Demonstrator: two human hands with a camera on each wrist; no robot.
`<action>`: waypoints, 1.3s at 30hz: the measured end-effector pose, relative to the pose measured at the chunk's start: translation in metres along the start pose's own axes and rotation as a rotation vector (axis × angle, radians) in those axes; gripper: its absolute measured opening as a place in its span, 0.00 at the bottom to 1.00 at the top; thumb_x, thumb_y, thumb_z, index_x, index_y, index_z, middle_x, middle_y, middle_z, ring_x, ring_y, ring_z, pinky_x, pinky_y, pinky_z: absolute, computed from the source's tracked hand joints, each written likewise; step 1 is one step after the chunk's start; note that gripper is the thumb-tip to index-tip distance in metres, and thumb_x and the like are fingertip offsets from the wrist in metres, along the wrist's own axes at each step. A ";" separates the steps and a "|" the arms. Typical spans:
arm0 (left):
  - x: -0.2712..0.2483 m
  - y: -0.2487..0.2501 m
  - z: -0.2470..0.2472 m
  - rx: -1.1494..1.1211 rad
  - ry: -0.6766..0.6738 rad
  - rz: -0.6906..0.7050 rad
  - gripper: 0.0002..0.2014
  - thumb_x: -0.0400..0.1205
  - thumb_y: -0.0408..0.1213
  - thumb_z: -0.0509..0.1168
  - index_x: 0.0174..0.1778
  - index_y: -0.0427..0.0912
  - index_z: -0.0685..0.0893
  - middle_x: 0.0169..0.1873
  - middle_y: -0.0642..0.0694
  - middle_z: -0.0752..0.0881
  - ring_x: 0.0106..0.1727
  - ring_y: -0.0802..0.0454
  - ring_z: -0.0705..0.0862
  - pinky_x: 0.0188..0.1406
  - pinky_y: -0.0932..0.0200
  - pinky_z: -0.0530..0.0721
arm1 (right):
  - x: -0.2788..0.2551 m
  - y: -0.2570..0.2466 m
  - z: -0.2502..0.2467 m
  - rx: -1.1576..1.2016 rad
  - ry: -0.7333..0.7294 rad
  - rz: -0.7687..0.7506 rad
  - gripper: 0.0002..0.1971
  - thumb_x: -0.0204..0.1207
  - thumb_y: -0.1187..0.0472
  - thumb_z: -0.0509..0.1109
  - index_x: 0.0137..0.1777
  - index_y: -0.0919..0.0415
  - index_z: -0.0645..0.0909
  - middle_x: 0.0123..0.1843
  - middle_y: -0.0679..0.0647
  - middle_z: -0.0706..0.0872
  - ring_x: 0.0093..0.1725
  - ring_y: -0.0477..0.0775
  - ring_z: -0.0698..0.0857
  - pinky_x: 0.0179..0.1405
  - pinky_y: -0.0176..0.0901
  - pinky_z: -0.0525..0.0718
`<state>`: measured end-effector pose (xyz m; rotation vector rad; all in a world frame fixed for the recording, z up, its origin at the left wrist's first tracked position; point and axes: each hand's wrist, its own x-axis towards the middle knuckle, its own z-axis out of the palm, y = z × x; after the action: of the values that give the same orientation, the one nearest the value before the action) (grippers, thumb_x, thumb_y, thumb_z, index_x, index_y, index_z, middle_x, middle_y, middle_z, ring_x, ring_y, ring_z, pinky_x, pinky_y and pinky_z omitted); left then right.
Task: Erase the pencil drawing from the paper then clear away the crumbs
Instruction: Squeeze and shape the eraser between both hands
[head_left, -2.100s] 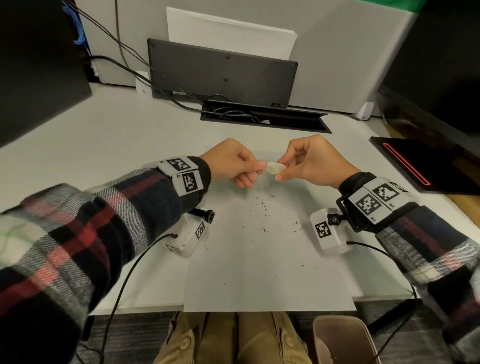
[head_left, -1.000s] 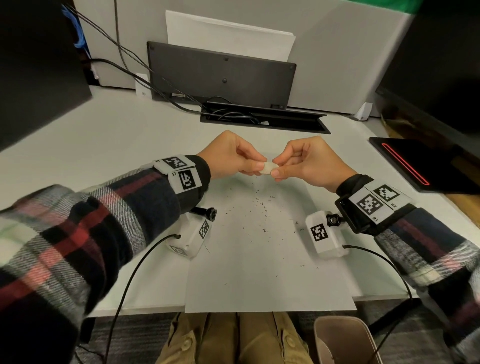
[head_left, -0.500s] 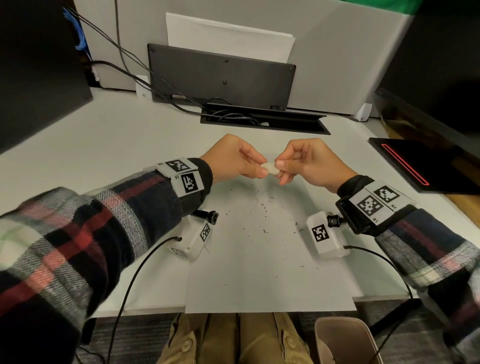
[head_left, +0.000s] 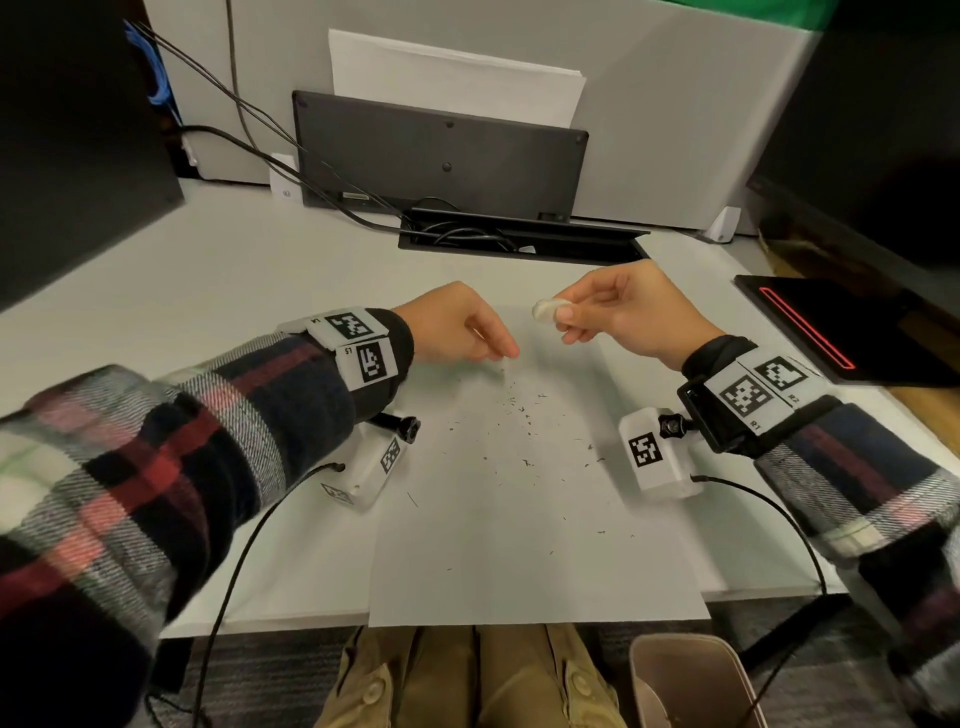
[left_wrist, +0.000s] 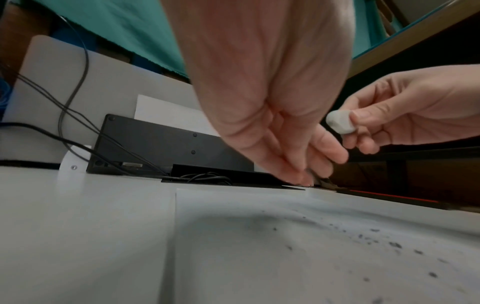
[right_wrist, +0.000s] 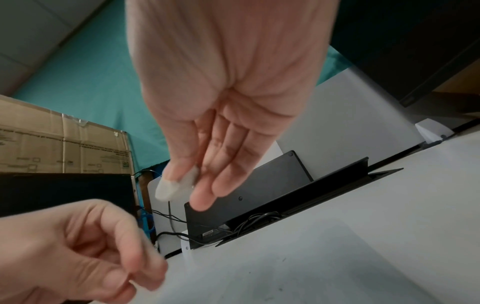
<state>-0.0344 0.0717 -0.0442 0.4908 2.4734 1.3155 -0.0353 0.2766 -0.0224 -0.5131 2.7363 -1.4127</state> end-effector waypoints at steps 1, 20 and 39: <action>0.000 -0.001 0.000 0.024 -0.004 0.013 0.12 0.78 0.22 0.65 0.55 0.35 0.87 0.47 0.43 0.89 0.42 0.60 0.86 0.45 0.74 0.83 | -0.001 0.001 0.000 -0.021 -0.010 -0.005 0.02 0.72 0.65 0.73 0.43 0.58 0.86 0.41 0.59 0.89 0.32 0.43 0.87 0.38 0.34 0.86; 0.001 0.009 0.007 -0.188 0.189 0.048 0.12 0.77 0.31 0.71 0.56 0.33 0.85 0.35 0.46 0.87 0.30 0.61 0.87 0.33 0.70 0.85 | -0.003 0.000 0.007 -0.007 -0.083 0.040 0.04 0.76 0.70 0.69 0.42 0.62 0.84 0.34 0.57 0.87 0.28 0.45 0.87 0.35 0.36 0.87; 0.002 0.016 0.006 -0.025 0.349 0.142 0.04 0.74 0.29 0.73 0.43 0.33 0.88 0.36 0.46 0.86 0.33 0.58 0.85 0.27 0.69 0.85 | 0.001 -0.013 0.019 -0.075 -0.063 0.088 0.09 0.73 0.63 0.73 0.49 0.67 0.86 0.34 0.55 0.87 0.27 0.42 0.86 0.38 0.37 0.87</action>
<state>-0.0309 0.0850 -0.0344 0.4729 2.7381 1.6065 -0.0298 0.2540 -0.0236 -0.4266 2.7339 -1.2568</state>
